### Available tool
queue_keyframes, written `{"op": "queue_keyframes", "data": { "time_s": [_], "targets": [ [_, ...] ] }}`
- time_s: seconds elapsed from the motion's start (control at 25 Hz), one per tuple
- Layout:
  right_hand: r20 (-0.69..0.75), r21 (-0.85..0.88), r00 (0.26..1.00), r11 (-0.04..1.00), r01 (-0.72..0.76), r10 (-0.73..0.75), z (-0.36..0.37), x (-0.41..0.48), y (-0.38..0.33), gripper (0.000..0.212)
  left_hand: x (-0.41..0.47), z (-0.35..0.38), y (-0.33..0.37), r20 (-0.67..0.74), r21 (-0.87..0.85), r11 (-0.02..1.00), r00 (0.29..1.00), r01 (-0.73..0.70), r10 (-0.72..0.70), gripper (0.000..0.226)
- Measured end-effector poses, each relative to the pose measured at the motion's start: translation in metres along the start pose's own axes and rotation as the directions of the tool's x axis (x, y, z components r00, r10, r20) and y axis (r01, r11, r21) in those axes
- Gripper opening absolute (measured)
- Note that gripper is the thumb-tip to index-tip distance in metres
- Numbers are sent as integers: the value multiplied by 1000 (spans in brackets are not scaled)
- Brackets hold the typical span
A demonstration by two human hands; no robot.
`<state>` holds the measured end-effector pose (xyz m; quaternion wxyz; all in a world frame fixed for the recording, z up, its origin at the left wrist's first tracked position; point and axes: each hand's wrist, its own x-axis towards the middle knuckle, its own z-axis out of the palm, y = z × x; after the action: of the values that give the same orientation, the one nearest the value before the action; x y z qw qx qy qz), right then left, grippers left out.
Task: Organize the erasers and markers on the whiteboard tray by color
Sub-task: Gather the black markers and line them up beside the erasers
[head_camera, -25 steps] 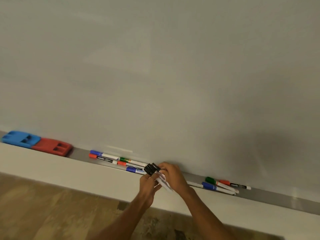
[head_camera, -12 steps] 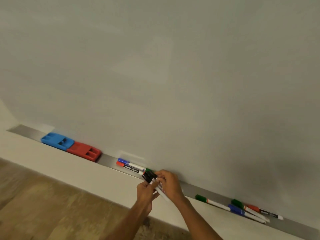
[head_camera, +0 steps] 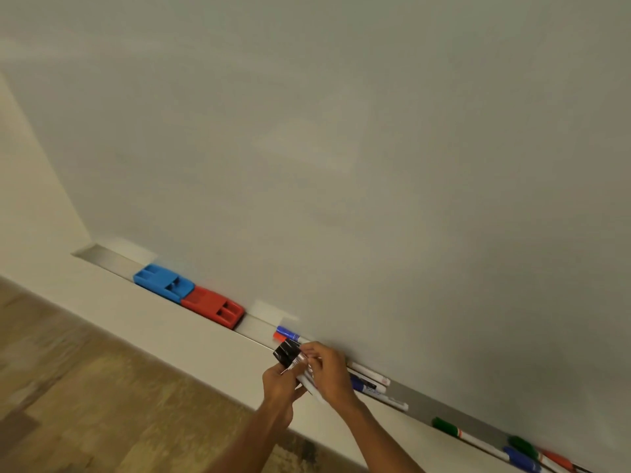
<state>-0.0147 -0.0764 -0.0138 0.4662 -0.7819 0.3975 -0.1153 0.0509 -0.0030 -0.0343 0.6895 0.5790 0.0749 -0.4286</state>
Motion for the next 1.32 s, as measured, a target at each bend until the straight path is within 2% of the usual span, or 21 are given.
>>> {"op": "queue_keyframes", "data": {
  "time_s": [0.12, 0.2, 0.28, 0.4, 0.48, 0.52, 0.56, 0.6, 0.72, 0.84, 0.92, 1.0, 1.2, 1.28, 1.32],
  "targets": [
    [63, 48, 998, 999, -3, 0, 18, 8, -18, 22, 12, -16, 9, -28, -31, 1000, 1000, 5, -5, 12],
    [46, 24, 999, 1000, -7, 6, 27, 13, -24, 23, 21, -25, 14, -46, -49, 999, 999, 7, -9, 17],
    [-2, -204, 999, 978, 39, -40, 31, 17, -27, 33, 29, -35, 21, -71, -79, 997, 997, 13, -19, 20],
    [77, -616, 996, 782, 90, -55, 38, 26, -8, 58, 41, -49, 31, -110, -123, 992, 994, 14, -27, 24],
    [135, -759, 985, 628, 170, -103, 42, 24, 6, 54, 48, -56, 36, -120, -148, 989, 992, 15, -33, 28],
    [136, -781, 985, 599, 175, -110, 42, 22, 12, 46, 51, -59, 38, -123, -157, 987, 992, 16, -36, 30],
    [144, -767, 988, 626, 142, -48, 41, 22, 19, 46, 54, -62, 40, -123, -166, 986, 992, 18, -39, 31],
    [133, -750, 991, 650, 124, -35, 42, 21, 26, 55, 56, -64, 41, -119, -177, 984, 992, 21, -43, 32],
    [100, -749, 992, 649, 129, -82, 37, 13, 40, 68, 60, -67, 45, -108, -208, 978, 993, 34, -58, 34],
    [120, -741, 991, 659, 127, -56, 22, 2, 45, 62, 61, -68, 48, -88, -252, 966, 993, 55, -80, 35],
    [97, -774, 995, 626, 99, -37, 11, -6, 58, 56, 61, -67, 48, -84, -276, 959, 993, 60, -86, 35],
    [75, -796, 995, 597, 103, -71, 2, -11, 74, 55, 62, -66, 48, -83, -285, 956, 992, 65, -92, 36],
    [6, -792, 987, 602, 105, -164, -17, -25, 106, 55, 58, -62, 48, -80, -309, 949, 992, 70, -99, 35],
    [-41, -745, 971, 655, 126, -234, -16, -25, 105, 57, 56, -60, 49, -74, -318, 946, 993, 67, -95, 33],
    [-97, -683, 959, 719, 131, -267, -11, -24, 97, 57, 55, -59, 49, -68, -324, 944, 993, 65, -92, 33]
  ]
}}
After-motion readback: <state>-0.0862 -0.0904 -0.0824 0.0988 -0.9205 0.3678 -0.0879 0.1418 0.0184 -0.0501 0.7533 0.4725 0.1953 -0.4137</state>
